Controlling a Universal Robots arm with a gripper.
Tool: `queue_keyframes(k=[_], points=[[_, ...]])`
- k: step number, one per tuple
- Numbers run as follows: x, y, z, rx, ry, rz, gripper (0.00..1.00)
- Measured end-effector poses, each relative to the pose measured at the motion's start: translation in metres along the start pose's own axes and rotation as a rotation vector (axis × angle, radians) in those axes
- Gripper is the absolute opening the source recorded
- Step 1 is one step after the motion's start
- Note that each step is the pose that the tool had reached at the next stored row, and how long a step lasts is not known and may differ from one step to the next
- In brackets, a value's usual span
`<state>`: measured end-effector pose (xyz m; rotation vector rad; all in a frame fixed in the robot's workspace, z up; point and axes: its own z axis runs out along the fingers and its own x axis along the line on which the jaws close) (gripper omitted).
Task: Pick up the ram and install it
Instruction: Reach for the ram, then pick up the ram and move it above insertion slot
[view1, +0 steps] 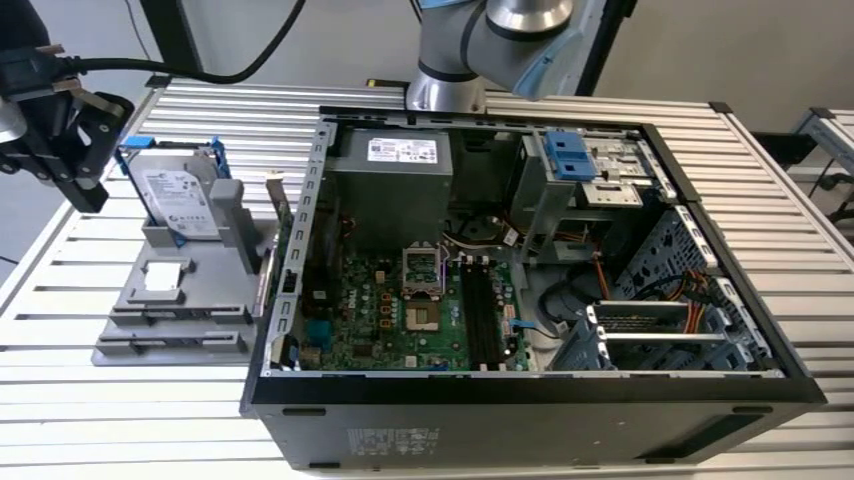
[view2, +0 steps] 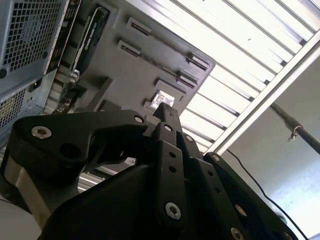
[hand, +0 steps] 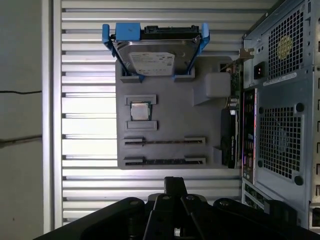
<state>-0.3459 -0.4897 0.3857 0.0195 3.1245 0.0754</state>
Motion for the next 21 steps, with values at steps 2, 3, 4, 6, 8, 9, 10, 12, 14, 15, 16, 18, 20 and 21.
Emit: queue_keyframes(k=[2,3,4,6,8,9,10,12,14,15,16,18,20,21], points=[[0.0003,-0.0001,0.0003,-0.0006,0.0006,-0.020,0.00],[0.0007,-0.0002,0.0002,-0.0007,0.0013,-0.032,0.00],[0.0008,-0.0001,0.0001,-0.0009,0.0019,-0.044,0.00],[0.0012,0.0000,0.0000,-0.0012,0.0035,-0.074,0.00],[0.0016,0.0000,0.0000,-0.0017,0.0049,-0.102,0.00],[0.0018,0.0000,0.0001,-0.0019,0.0055,-0.116,0.00],[0.0021,0.0000,0.0001,-0.0022,0.0060,-0.129,0.00],[0.0023,0.0000,0.0000,-0.0025,0.0074,-0.156,0.00],[0.0028,0.0000,0.0001,-0.0030,0.0088,-0.184,0.00],[0.0029,0.0000,0.0000,-0.0032,0.0095,-0.198,0.00],[0.0030,-0.0001,0.0000,-0.0034,0.0102,-0.213,0.00],[0.0034,0.0000,0.0000,-0.0039,0.0116,-0.243,0.00],[0.0037,-0.0001,0.0000,-0.0044,0.0131,-0.271,0.00],[0.0039,-0.0001,0.0000,-0.0046,0.0138,-0.286,0.00]])
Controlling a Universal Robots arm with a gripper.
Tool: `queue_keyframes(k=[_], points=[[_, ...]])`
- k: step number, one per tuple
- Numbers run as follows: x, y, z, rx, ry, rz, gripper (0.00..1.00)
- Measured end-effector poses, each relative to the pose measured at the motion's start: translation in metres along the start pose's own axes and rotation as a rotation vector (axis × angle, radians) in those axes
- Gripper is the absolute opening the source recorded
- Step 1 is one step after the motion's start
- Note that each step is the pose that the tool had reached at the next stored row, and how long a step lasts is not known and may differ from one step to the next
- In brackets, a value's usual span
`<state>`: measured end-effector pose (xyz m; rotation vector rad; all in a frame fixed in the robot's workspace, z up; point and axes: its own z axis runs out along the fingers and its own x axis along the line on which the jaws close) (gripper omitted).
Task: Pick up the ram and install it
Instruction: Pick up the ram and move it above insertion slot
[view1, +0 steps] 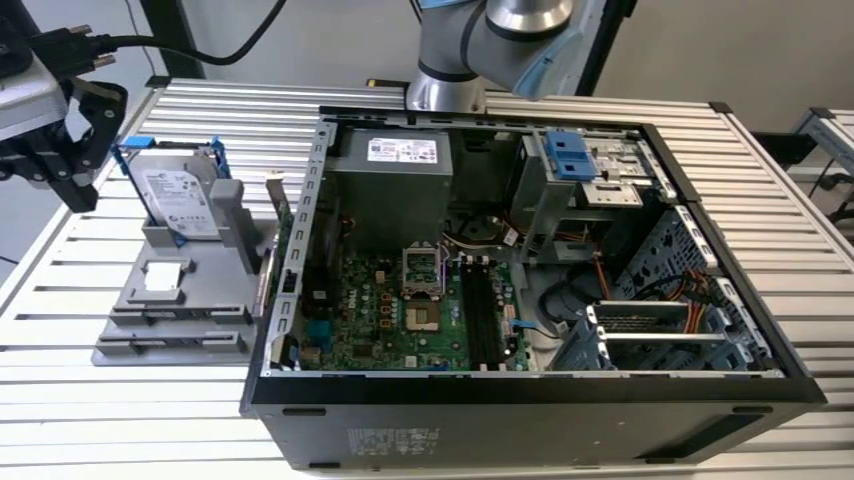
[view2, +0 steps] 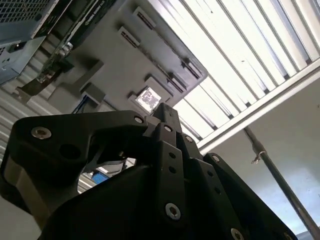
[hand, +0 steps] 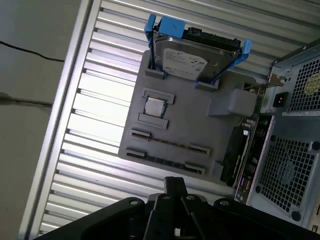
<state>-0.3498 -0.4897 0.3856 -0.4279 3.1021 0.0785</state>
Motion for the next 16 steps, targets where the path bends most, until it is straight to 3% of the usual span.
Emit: queue_keyframes(k=[16], points=[[0.0012,0.0003,0.0000,-0.0042,0.0129,-0.266,0.00]])
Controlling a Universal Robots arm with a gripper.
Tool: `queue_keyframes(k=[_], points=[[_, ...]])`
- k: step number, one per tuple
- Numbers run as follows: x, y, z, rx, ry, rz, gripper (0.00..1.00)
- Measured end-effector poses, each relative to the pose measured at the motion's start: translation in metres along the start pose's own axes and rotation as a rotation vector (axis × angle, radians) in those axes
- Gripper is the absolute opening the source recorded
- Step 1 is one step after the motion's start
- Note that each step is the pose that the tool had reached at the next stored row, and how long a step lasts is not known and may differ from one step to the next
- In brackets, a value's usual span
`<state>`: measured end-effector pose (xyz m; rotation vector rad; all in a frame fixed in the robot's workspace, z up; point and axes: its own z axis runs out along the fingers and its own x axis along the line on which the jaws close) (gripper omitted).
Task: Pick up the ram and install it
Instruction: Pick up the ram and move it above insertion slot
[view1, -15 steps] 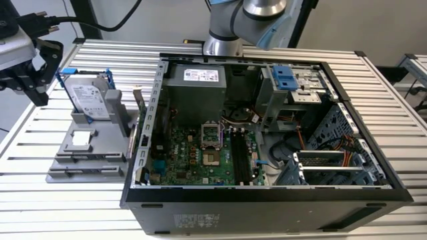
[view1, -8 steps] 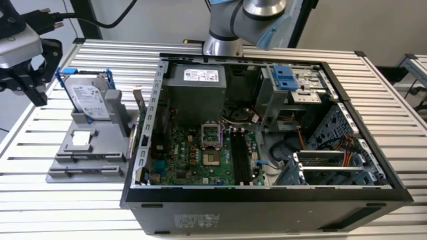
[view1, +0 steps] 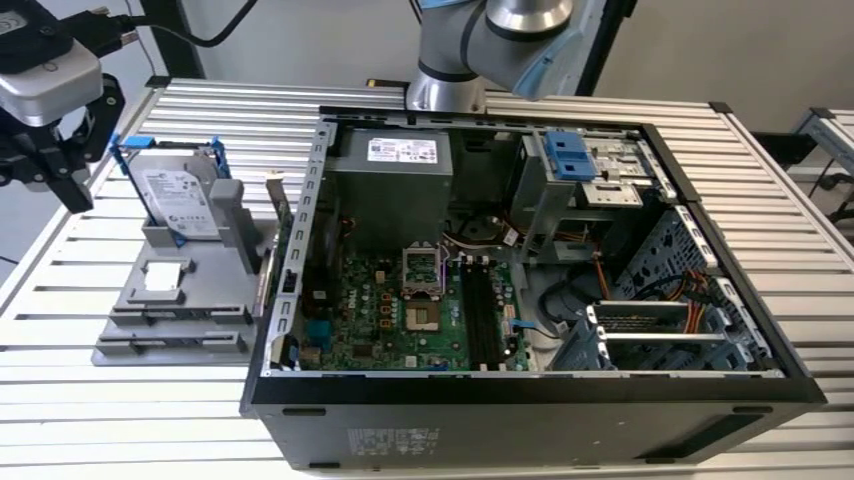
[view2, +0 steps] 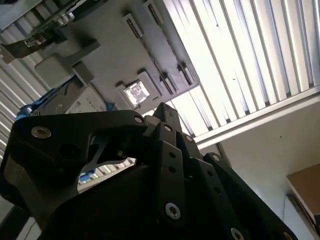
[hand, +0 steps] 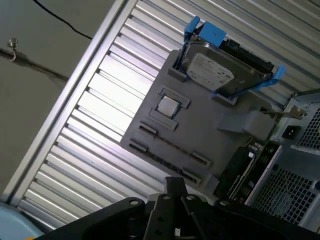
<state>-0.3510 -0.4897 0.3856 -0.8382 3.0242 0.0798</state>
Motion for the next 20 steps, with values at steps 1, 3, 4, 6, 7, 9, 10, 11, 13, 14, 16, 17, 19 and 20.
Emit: queue_keyframes(k=[1,3,4,6,7,9,10,11,13,14,16,17,19,20], points=[[0.0001,0.0000,0.0000,-0.0003,0.0009,-0.018,0.00],[0.0002,0.0001,0.0000,-0.0008,0.0024,-0.052,0.00],[0.0002,0.0001,0.0001,-0.0011,0.0034,-0.071,0.00],[0.0002,0.0002,0.0000,-0.0017,0.0052,-0.108,0.00],[0.0002,0.0002,0.0000,-0.0020,0.0060,-0.126,0.00],[0.0003,0.0002,0.0001,-0.0026,0.0077,-0.162,0.00],[0.0002,0.0002,0.0000,-0.0029,0.0087,-0.180,0.00],[0.0002,0.0002,0.0000,-0.0032,0.0095,-0.198,0.00],[0.0002,0.0002,0.0000,-0.0037,0.0113,-0.234,0.00],[0.0002,0.0002,0.0000,-0.0040,0.0121,-0.252,0.00],[0.0002,0.0002,0.0000,-0.0046,0.0140,-0.289,0.00],[0.0002,0.0002,0.0001,-0.0049,0.0148,-0.307,0.00],[0.0002,0.0002,0.0000,-0.0055,0.0166,-0.344,0.00],[0.0002,0.0002,0.0000,-0.0058,0.0175,-0.362,0.00]])
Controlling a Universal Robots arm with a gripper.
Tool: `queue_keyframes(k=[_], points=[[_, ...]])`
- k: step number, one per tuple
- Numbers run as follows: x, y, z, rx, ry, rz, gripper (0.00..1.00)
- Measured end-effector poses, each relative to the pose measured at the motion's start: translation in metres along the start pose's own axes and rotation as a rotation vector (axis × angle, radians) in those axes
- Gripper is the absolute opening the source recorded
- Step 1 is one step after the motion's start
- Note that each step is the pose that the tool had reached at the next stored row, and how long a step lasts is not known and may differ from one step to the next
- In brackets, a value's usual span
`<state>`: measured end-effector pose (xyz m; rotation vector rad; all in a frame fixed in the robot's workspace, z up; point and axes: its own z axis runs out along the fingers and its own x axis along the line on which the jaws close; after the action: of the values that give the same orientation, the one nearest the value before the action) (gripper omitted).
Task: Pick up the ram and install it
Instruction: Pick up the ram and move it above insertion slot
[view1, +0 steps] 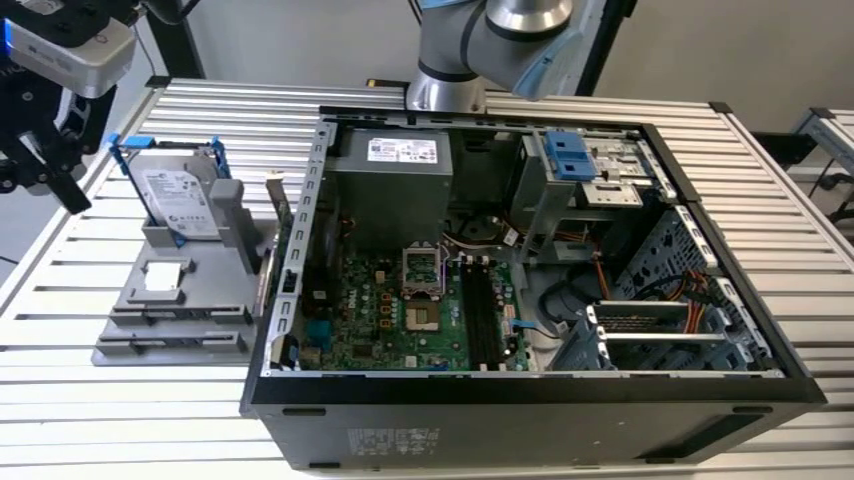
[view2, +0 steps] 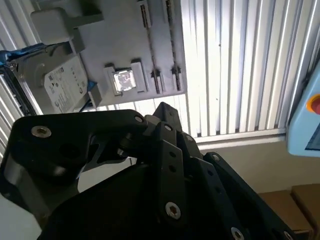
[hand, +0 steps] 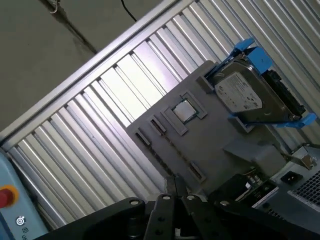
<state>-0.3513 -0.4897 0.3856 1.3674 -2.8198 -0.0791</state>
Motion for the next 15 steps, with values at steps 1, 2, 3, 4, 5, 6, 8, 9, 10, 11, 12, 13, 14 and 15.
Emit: queue_keyframes(k=[1,2,3,4,5,6,8,9,10,11,12,13,14,15], points=[[0.0000,0.0000,0.0000,-0.0003,0.0009,-0.019,0.00],[0.0000,0.0000,0.0000,-0.0006,0.0018,-0.037,0.00],[0.0000,0.0000,0.0000,-0.0009,0.0026,-0.054,0.00],[0.0000,0.0000,0.0000,-0.0012,0.0035,-0.072,0.00],[0.0000,0.0000,0.0000,-0.0015,0.0045,-0.091,0.00],[0.0000,0.0000,0.0000,-0.0017,0.0052,-0.108,0.00],[0.0000,0.0000,0.0000,-0.0023,0.0071,-0.145,0.00],[0.0000,0.0000,0.0000,-0.0026,0.0079,-0.163,0.00],[0.0000,0.0000,0.0000,-0.0029,0.0088,-0.181,0.00],[0.0000,0.0000,0.0000,-0.0033,0.0096,-0.200,0.00],[0.0000,0.0000,0.0000,-0.0036,0.0105,-0.218,0.00],[0.0000,0.0000,0.0000,-0.0038,0.0115,-0.236,0.00],[0.0000,0.0000,0.0000,-0.0041,0.0123,-0.254,0.00],[0.0000,0.0000,0.0000,-0.0044,0.0132,-0.273,0.00]])
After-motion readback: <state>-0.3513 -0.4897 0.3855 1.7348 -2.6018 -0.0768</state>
